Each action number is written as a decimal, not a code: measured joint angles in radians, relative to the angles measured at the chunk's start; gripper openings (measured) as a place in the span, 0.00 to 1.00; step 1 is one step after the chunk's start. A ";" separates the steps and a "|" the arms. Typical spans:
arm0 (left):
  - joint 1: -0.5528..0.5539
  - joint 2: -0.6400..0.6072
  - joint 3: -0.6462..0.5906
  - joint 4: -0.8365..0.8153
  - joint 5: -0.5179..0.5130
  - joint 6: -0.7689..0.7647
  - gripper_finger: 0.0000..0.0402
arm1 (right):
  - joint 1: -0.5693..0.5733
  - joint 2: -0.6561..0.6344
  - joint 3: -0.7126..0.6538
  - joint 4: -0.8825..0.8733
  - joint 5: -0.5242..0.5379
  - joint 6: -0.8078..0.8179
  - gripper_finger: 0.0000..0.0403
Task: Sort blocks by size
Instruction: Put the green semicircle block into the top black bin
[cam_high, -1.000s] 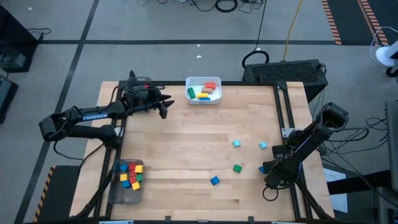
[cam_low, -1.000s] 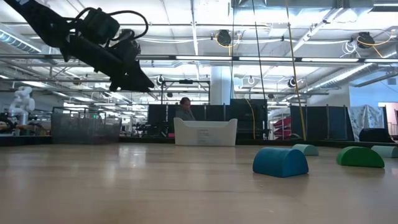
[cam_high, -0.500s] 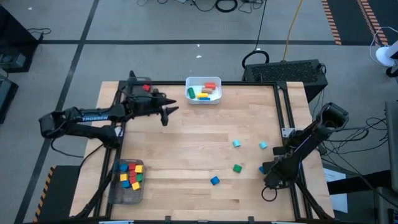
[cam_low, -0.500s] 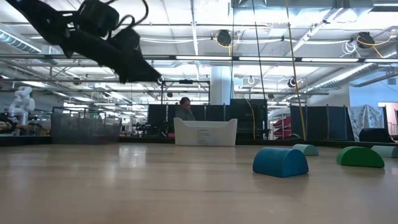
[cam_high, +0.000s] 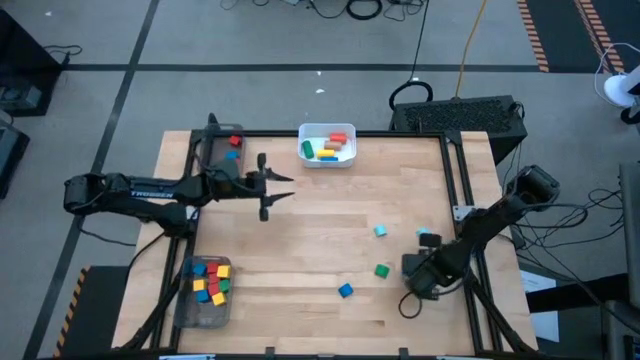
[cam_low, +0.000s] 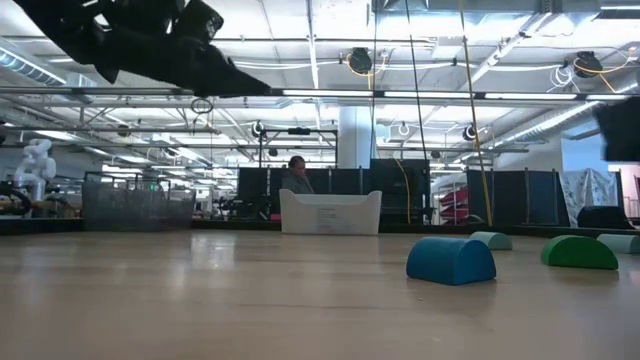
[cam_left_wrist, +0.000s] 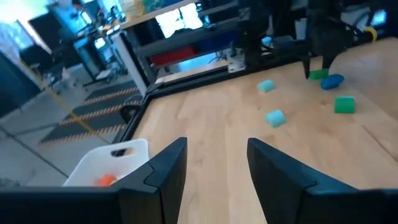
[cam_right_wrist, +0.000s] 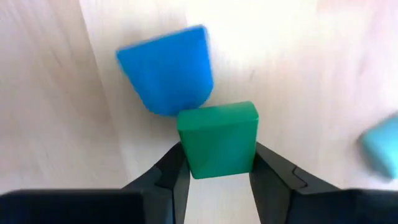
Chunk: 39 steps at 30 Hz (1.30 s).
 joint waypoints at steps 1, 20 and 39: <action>-0.008 0.000 0.000 0.000 0.000 0.019 0.43 | -0.014 0.000 0.011 0.007 0.023 -0.017 0.30; -0.170 0.187 0.000 0.227 0.144 0.375 0.43 | -0.447 0.000 0.090 0.617 0.254 -0.443 0.31; -0.194 0.459 0.217 0.257 0.102 0.219 0.43 | -0.578 0.057 0.089 0.960 0.204 -0.627 0.31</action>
